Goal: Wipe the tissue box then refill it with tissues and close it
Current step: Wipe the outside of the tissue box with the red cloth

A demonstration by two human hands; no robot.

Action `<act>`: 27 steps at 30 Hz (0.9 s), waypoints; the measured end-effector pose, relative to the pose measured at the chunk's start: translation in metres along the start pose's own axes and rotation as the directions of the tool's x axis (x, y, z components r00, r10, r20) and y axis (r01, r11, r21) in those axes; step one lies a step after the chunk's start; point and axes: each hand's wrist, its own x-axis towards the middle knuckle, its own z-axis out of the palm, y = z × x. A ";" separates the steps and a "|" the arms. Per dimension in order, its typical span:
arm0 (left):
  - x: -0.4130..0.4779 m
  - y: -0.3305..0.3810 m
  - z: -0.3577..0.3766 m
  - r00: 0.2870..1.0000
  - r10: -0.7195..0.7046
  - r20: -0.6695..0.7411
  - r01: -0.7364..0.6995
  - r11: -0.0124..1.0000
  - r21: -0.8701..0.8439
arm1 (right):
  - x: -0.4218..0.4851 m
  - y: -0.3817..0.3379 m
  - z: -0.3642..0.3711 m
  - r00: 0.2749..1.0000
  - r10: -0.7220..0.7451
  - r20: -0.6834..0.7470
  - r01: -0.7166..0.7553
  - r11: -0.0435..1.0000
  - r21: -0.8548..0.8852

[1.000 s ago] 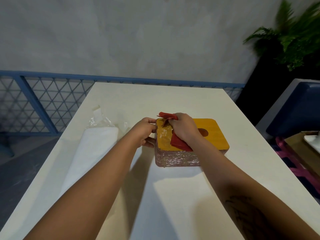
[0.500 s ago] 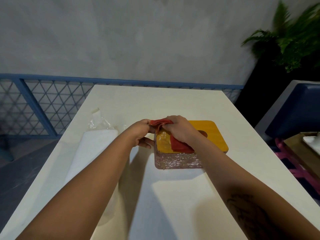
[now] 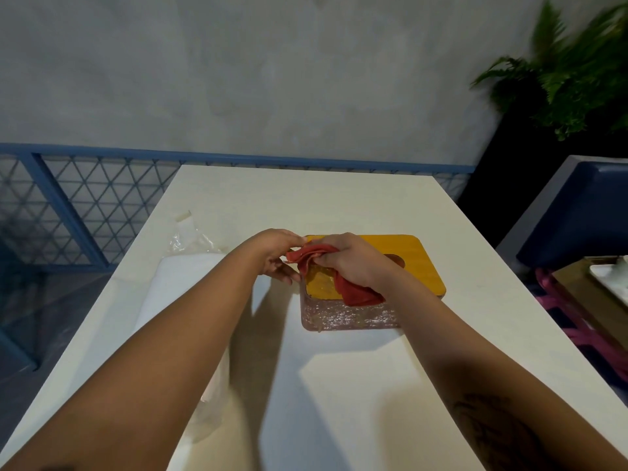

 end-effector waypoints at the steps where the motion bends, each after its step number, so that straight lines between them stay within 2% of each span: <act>1: 0.001 0.001 0.000 1.000 -0.007 0.000 0.007 1.000 0.000 | -0.002 0.000 0.000 1.000 0.000 0.007 0.000 1.000 0.011; 12: -0.002 0.001 0.005 0.999 0.001 -0.036 -0.002 1.000 -0.026 | -0.023 0.008 0.002 0.997 0.013 0.082 -0.026 0.988 0.153; 19: 0.001 -0.003 0.007 0.999 0.024 -0.045 -0.025 0.999 -0.024 | -0.035 0.012 -0.002 0.994 0.051 0.102 -0.065 0.988 0.140; 22: 0.000 -0.003 0.008 0.997 0.030 -0.065 -0.031 0.999 -0.019 | -0.040 0.011 -0.007 0.993 0.085 0.084 -0.103 0.962 0.252; 24: 0.000 -0.002 0.008 0.997 0.030 -0.066 -0.031 0.999 -0.020 | -0.039 0.016 -0.009 0.986 0.160 0.042 -0.163 0.892 0.422; 25: -0.001 -0.002 0.008 0.998 0.027 -0.057 -0.028 1.000 -0.014 | -0.038 0.019 -0.010 0.977 0.207 0.047 -0.200 0.822 0.533; 27: -0.003 -0.002 0.008 0.999 0.022 -0.042 -0.022 1.000 0.006 | -0.035 0.025 -0.015 0.952 0.285 0.109 -0.267 0.608 0.748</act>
